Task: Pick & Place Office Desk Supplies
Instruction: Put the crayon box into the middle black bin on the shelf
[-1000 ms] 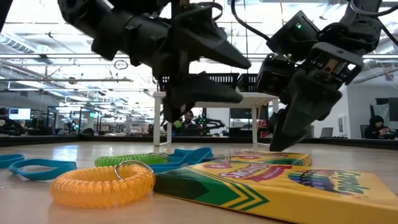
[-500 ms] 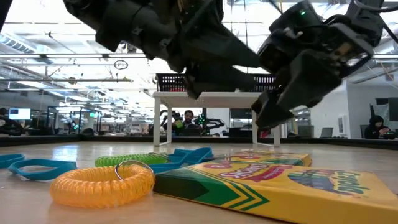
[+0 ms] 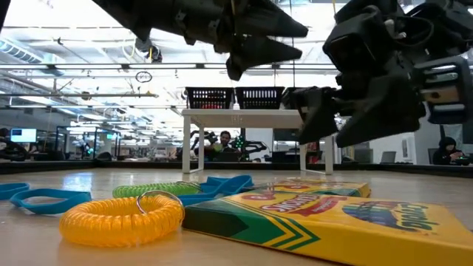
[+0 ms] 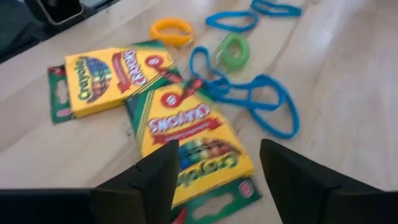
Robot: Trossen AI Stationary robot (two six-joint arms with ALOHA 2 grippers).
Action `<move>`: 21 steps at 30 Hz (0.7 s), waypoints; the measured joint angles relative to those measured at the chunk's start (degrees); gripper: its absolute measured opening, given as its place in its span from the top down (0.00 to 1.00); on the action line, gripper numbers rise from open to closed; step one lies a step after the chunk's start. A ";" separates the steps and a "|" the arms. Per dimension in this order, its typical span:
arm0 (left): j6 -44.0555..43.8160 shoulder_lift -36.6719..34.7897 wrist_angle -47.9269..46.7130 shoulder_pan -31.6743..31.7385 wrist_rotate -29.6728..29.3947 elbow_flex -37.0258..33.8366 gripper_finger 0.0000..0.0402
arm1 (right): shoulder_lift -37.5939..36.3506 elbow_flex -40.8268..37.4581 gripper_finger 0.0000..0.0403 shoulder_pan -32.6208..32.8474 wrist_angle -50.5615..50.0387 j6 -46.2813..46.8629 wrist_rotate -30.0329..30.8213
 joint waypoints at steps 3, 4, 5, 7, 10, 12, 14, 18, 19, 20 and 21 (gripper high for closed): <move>0.14 -1.07 -0.41 0.84 0.16 0.00 0.52 | 0.65 0.01 0.40 0.60 0.59 -0.06 -0.37; 0.14 -1.45 -0.31 1.16 0.21 0.00 0.52 | 1.28 0.06 0.38 0.69 1.09 0.21 -1.42; 0.14 -1.94 -0.27 1.48 0.19 0.00 0.52 | 2.06 0.35 0.36 0.73 1.17 0.84 -2.26; 0.12 -2.74 0.12 2.24 0.15 0.00 0.52 | 3.25 0.76 0.33 0.72 0.94 1.87 -3.40; 0.11 -3.08 -0.05 3.15 0.13 0.00 0.52 | 5.94 1.75 0.32 0.66 2.20 1.01 -4.47; 0.04 -3.10 0.14 3.57 0.15 0.00 0.52 | 7.25 1.64 0.32 0.67 2.00 -2.21 -4.37; -0.24 -3.24 0.41 3.92 0.14 0.00 0.52 | 8.69 1.61 0.32 0.46 2.78 -4.30 -3.84; -0.95 -3.26 0.15 4.27 0.15 0.00 0.52 | 8.95 1.63 0.34 0.02 3.14 -6.15 0.74; -1.00 -3.26 0.15 4.27 0.16 0.00 0.52 | 8.95 1.63 0.35 -0.15 3.14 -6.51 2.13; -1.03 -3.26 0.08 4.27 0.14 0.00 0.52 | 8.93 1.63 0.35 -0.38 3.04 -6.69 3.25; -0.99 -3.26 0.01 4.27 0.14 0.00 0.52 | 8.93 1.63 0.36 -0.68 2.77 -6.82 4.35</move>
